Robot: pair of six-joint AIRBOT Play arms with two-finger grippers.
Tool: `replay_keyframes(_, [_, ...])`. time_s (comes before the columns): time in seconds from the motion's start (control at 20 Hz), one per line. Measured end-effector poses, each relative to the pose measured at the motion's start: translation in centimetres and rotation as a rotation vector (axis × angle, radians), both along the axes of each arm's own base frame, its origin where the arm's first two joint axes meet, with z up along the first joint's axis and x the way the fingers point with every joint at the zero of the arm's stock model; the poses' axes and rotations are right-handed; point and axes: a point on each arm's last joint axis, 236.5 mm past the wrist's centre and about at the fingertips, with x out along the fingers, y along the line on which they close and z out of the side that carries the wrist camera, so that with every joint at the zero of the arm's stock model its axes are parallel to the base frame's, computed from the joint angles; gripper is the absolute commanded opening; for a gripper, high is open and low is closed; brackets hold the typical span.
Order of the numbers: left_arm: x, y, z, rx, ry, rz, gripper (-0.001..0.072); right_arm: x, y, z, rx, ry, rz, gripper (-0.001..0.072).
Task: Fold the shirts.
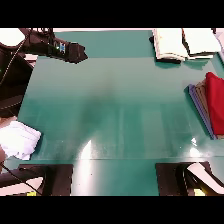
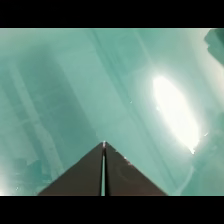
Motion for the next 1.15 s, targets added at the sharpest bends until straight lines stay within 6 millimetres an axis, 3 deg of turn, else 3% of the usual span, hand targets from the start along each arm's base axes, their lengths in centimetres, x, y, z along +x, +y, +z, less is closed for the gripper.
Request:
replay_keyframes(0.1, [0.0, 0.0, 0.0, 0.0, 0.0, 0.0, 0.0027, 0.9, 0.4, 0.9, -0.006, -0.04, 0.012, 0.0522])
replay_keyframes(0.25, [0.0, 0.0, 0.0, 0.0, 0.0, 0.0, 0.0027, 6.0, 3.6, 3.5, 0.011, -0.175, 0.13, 0.0521])
replay_keyframes(0.4, [0.0, 0.0, 0.0, -0.001, -0.002, 0.001, 0.0027, 11.6, 10.3, 5.6, 0.062, -0.278, 0.331, 0.0521])
replay_keyframes(0.5, [0.1, 0.0, 0.1, -0.001, -0.002, 0.001, 0.0027, 14.5, 15.9, 6.4, 0.098, -0.311, 0.49, 0.0516])
replay_keyframes(0.6, [0.2, 0.0, 0.2, -0.005, -0.009, 0.005, 0.0027, 16.3, 21.9, 6.9, 0.122, -0.327, 0.649, 0.0432])
replay_keyframes(0.65, [0.3, 0.0, 0.3, -0.008, -0.015, 0.008, 0.0027, 16.9, 24.5, 7.2, 0.131, -0.338, 0.716, 0.0355])
replay_keyframes(0.7, [0.5, 0.0, 0.5, -0.012, -0.022, 0.011, 0.0027, 17.3, 27.0, 7.4, 0.139, -0.346, 0.78, 0.022])
replay_keyframes(0.75, [0.6, 0.0, 0.7, -0.017, -0.032, 0.015, 0.0027, 17.5, 29.5, 7.7, 0.145, -0.357, 0.841, 0.0029])
replay_keyframes(0.95, [1.5, 0.0, 1.6, -0.041, -0.075, 0.036, 0.0027, 17.5, 36.7, 8.5, 0.159, -0.397, 1.015, 0.0019])
replay_keyframes(1.15, [2.2, 0.0, 2.5, -0.062, -0.115, 0.055, 0.0027, 17.1, 39.9, 8.9, 0.168, -0.417, 1.089, 0.0019])
